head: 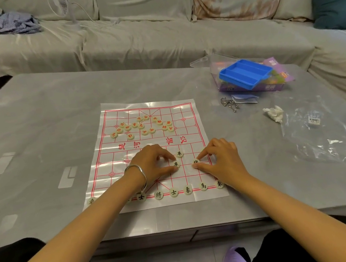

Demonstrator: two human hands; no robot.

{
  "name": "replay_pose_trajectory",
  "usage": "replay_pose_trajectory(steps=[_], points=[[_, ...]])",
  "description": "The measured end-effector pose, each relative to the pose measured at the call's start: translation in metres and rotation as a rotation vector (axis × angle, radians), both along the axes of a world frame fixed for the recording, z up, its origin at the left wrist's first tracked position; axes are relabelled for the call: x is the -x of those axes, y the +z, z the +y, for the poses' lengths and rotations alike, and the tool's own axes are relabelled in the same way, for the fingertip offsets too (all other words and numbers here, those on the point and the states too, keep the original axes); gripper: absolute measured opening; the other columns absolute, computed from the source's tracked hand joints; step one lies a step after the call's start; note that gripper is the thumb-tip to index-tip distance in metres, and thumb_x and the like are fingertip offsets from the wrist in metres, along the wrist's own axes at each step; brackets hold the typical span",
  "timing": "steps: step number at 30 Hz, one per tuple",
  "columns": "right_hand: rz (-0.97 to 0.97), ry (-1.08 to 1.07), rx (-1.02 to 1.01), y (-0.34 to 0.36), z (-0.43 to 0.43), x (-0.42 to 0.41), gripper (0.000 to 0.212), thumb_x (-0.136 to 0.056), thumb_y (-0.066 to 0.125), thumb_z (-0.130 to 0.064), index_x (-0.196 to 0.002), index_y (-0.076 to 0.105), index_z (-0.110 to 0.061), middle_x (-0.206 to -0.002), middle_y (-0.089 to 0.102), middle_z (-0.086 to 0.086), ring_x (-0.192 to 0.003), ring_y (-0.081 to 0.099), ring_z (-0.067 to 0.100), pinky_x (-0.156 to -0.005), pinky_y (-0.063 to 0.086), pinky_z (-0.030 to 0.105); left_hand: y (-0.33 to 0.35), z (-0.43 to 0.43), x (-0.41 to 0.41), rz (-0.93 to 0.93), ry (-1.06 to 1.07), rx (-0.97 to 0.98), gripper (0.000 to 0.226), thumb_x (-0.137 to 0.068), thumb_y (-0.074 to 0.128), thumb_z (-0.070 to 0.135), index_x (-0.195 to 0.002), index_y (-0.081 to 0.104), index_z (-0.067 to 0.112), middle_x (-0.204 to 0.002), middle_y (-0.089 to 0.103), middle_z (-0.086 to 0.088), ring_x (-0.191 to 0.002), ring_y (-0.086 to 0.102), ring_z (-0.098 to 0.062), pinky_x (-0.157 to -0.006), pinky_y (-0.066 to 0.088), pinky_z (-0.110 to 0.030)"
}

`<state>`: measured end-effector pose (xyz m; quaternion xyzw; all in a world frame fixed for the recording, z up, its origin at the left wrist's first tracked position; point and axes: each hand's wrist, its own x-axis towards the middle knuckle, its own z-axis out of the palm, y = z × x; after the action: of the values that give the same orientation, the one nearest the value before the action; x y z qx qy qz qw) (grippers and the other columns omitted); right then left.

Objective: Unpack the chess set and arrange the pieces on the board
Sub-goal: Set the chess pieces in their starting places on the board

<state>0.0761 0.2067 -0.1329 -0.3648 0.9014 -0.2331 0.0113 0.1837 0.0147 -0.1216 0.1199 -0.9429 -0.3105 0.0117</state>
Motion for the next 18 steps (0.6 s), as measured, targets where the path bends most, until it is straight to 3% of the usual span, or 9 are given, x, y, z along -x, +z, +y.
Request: replay_pose_trajectory(steps=[8, 12, 18], points=[[-0.017, -0.012, -0.015, 0.002, -0.001, -0.001, 0.042, -0.073, 0.064, -0.059, -0.102, 0.068, -0.029, -0.106, 0.055, -0.012, -0.099, 0.043, 0.004, -0.087, 0.025, 0.022, 0.001, -0.001, -0.001, -0.010, 0.003, 0.025, 0.030, -0.076, 0.069, 0.044, -0.101, 0.068, 0.028, -0.101, 0.061, 0.007, -0.090, 0.050, -0.012, -0.078, 0.048, -0.027], [-0.113, -0.013, 0.119, 0.010, -0.011, 0.000, 0.040, -0.073, 0.060, -0.059, -0.102, 0.066, -0.032, -0.101, 0.051, -0.016, -0.094, 0.041, 0.001, -0.088, 0.031, 0.023, 0.009, -0.027, -0.006, 0.004, 0.077, 0.006, 0.025, -0.076, 0.071, 0.038, -0.099, 0.068, 0.028, -0.095, 0.058, 0.010, -0.091, 0.052, -0.013, -0.076, 0.044, -0.024], [-0.142, 0.038, 0.157, 0.010, -0.038, -0.003, 0.031, -0.079, 0.060, -0.053, -0.102, 0.066, -0.032, -0.115, 0.056, -0.014, -0.104, 0.039, 0.000, -0.097, 0.028, 0.025, 0.011, -0.052, -0.013, -0.003, 0.150, -0.041, 0.027, -0.073, 0.074, 0.035, -0.097, 0.069, 0.024, -0.097, 0.061, 0.006, -0.090, 0.051, -0.013, -0.076, 0.044, -0.024]])
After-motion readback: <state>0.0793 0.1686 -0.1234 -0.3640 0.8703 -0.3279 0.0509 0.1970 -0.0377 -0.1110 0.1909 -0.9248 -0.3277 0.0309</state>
